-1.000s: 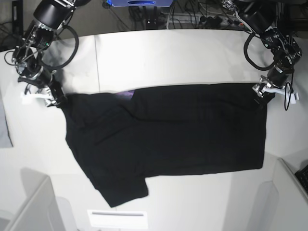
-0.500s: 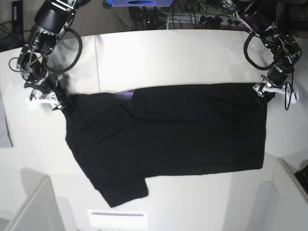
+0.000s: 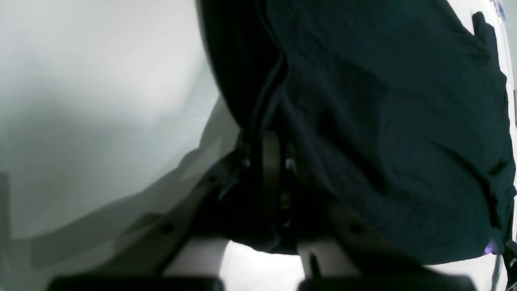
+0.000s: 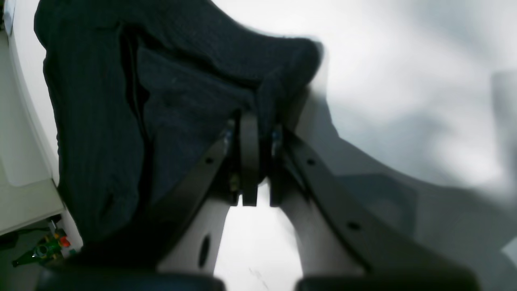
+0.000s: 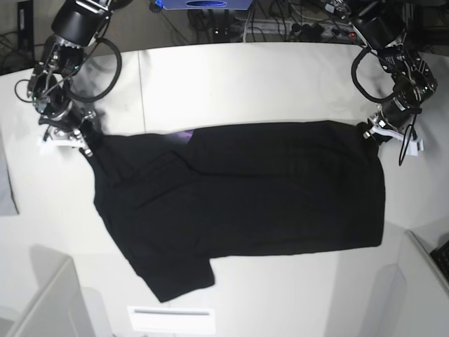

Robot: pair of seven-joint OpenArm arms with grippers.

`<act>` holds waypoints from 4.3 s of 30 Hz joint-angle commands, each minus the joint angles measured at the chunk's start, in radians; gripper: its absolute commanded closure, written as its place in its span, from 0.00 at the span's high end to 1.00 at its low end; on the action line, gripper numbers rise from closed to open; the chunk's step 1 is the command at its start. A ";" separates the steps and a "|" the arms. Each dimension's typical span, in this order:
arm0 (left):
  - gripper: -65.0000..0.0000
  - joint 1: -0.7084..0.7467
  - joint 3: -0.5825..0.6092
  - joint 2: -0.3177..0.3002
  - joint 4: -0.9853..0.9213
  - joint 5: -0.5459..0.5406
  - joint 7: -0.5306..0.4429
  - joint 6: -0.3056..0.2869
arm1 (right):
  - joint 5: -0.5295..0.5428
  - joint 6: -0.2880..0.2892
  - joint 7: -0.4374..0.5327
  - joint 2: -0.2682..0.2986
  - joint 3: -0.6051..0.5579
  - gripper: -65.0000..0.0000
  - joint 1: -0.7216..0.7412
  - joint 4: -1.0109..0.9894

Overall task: Fold the T-shirt properly
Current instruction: 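Regrasp the collar edge with both grippers and drag the shirt toward the robot, then move the right gripper down to the shirt's hem corner and grasp it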

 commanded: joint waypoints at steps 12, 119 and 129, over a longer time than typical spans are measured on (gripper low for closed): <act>0.00 0.127 0.054 -0.071 0.131 -0.007 0.007 -0.005 | 0.015 0.001 -0.017 0.011 0.005 0.00 -0.091 0.119; 0.00 0.421 -0.147 -0.064 0.673 -0.009 0.007 -0.012 | 0.006 0.062 -0.176 0.163 -0.208 0.56 0.124 0.243; 0.00 0.421 -0.153 -0.065 0.673 -0.007 0.007 -0.009 | 0.004 0.062 0.001 0.247 -0.481 0.63 0.423 -0.213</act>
